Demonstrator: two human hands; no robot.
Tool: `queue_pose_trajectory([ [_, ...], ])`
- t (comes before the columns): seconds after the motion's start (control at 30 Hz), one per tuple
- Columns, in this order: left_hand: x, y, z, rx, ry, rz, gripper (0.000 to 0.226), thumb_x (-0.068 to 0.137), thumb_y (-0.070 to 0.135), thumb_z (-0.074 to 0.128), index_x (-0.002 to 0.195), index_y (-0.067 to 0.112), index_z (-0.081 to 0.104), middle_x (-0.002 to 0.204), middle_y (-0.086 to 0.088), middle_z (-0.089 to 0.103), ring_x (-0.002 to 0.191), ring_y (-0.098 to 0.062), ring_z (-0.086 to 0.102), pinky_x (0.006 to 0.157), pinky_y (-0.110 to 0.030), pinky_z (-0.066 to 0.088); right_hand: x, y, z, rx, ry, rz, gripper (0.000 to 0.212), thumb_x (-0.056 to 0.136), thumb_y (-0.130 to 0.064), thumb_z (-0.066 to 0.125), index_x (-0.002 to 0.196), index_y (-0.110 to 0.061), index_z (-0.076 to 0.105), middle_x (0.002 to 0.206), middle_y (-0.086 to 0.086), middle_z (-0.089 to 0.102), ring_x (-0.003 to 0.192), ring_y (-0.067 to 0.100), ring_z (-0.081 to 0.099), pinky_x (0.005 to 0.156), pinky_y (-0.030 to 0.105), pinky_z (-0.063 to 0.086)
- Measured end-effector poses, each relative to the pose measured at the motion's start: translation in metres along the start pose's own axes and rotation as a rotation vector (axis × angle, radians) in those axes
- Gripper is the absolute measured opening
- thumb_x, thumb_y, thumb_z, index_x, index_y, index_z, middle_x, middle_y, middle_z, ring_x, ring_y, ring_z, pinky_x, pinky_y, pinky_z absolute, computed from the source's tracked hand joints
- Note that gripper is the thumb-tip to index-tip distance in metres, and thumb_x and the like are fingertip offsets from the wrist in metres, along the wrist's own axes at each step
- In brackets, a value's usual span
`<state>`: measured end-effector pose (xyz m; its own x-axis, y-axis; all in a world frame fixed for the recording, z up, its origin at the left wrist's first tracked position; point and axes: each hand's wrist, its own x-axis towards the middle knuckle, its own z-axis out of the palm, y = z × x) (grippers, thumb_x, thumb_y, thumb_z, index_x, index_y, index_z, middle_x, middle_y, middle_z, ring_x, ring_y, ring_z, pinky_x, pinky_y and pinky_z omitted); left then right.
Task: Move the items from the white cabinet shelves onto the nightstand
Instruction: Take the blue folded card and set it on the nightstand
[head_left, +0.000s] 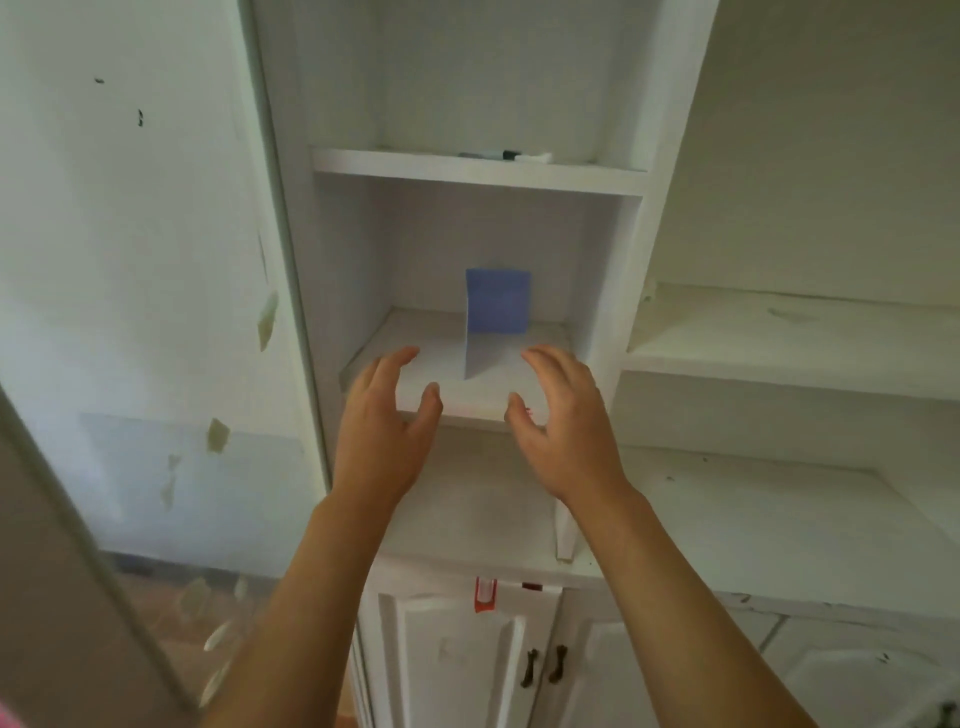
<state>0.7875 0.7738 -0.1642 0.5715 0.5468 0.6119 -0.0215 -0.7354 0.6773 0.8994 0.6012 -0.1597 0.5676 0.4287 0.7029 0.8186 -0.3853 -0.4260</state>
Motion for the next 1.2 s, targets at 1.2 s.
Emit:
queue_pose_trajectory([
  [1.2, 0.116, -0.016, 0.106, 0.139, 0.016, -0.028, 0.042, 0.095, 0.017, 0.07, 0.135, 0.028, 0.064, 0.118, 0.006, 0.071, 0.075, -0.012, 0.066, 0.068, -0.033, 0.057, 0.12, 0.087, 0.058, 0.129, 0.0, -0.034, 0.055, 0.091, -0.024, 0.064, 0.143, -0.01, 0.057, 0.144, 0.005, 0.056, 0.135, 0.019, 0.048, 0.114, 0.008, 0.023],
])
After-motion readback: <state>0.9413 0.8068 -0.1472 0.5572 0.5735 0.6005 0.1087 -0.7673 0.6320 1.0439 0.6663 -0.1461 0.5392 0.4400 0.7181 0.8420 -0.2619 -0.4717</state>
